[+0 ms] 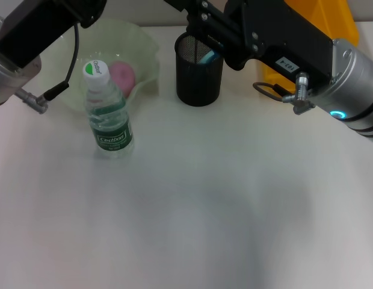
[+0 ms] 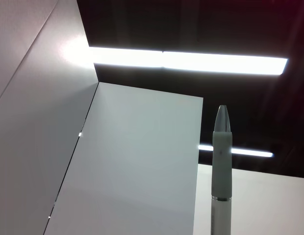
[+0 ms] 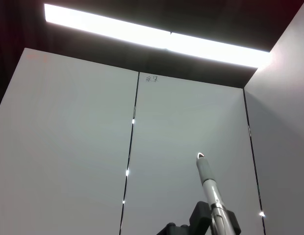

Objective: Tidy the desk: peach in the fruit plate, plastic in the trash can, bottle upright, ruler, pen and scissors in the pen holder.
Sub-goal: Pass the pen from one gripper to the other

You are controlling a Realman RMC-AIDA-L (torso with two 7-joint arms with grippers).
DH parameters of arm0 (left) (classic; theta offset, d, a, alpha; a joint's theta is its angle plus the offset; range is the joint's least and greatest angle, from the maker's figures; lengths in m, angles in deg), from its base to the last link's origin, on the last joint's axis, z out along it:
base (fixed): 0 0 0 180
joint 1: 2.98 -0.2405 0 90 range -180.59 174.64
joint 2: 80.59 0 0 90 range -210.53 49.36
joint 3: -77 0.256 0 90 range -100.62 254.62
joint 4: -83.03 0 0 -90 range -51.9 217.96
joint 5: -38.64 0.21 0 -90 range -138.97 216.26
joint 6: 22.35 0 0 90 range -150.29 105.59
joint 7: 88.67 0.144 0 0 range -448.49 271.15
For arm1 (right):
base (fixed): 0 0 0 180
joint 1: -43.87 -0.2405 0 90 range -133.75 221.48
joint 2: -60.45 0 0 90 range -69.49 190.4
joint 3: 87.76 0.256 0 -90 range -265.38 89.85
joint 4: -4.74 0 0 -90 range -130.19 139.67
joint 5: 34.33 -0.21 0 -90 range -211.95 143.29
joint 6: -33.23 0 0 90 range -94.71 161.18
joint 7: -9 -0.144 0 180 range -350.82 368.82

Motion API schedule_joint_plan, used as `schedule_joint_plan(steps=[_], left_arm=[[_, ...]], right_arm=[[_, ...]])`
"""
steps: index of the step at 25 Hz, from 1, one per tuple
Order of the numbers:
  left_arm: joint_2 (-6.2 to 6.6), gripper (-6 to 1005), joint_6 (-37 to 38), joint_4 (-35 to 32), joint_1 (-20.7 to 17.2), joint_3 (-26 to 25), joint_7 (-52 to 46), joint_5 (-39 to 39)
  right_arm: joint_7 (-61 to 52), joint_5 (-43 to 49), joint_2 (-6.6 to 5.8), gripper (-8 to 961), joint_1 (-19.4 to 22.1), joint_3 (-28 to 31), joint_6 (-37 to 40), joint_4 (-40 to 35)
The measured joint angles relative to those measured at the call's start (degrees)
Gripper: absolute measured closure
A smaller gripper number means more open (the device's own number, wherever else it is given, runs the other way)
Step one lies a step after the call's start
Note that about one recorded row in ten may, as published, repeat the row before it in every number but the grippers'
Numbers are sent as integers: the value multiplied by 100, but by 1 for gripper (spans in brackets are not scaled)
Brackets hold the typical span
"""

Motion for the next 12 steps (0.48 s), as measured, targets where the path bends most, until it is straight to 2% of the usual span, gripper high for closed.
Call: schedule_joint_plan(steps=[12], left_arm=[[5, 746, -32, 203, -10, 46, 304, 0]], right_arm=[[13, 1, 0, 385, 67, 24, -18, 0]])
